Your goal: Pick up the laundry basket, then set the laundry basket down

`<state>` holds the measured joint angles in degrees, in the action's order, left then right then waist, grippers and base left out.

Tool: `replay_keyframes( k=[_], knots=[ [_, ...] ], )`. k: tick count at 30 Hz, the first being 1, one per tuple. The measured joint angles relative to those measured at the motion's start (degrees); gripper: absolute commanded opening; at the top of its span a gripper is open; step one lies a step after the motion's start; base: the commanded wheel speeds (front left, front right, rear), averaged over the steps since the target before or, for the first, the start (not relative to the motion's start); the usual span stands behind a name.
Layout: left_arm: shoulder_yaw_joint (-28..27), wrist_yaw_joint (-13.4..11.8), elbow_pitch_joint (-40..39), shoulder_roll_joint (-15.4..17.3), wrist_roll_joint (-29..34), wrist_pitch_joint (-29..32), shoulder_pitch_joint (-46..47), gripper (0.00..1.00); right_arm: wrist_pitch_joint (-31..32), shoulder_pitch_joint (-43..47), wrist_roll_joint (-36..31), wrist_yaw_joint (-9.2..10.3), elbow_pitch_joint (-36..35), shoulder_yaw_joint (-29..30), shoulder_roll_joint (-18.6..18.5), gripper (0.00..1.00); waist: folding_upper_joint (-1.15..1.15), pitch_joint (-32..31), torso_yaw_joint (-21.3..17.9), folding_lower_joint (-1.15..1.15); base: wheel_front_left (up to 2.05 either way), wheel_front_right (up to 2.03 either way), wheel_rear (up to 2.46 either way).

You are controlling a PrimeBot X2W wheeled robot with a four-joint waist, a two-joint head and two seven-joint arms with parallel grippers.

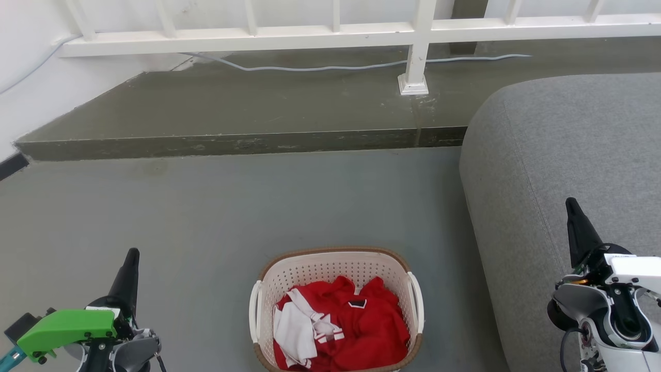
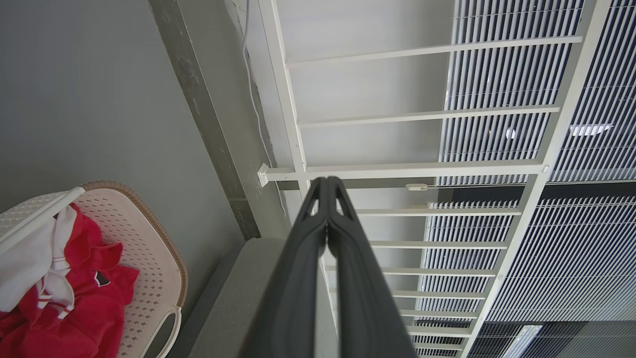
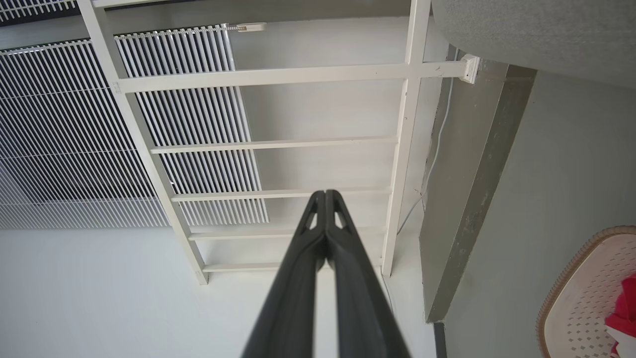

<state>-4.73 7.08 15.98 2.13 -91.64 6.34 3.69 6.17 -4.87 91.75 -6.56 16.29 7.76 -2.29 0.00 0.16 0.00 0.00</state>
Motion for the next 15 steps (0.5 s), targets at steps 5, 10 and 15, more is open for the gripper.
replay_keyframes(
  k=[5,10,15],
  knots=[
    [0.00,0.00,-0.03,0.00,0.00,0.00,0.00,0.00,0.00,0.00,0.00,0.00,-0.03,0.00,0.00,0.00,0.00,0.00,0.00,0.00,0.00,0.00,0.00],
    [0.00,0.00,-0.04,0.00,0.00,0.01,0.00,0.00,0.00,0.00,0.00,0.00,-0.05,0.00,0.00,0.00,0.00,0.00,0.00,0.00,0.00,0.00,0.00],
    [0.00,0.00,-0.05,0.00,0.00,0.01,0.00,0.00,0.00,0.00,0.00,0.00,-0.08,0.00,0.00,0.00,0.00,0.00,0.00,0.00,0.00,0.00,0.00]
  ],
)
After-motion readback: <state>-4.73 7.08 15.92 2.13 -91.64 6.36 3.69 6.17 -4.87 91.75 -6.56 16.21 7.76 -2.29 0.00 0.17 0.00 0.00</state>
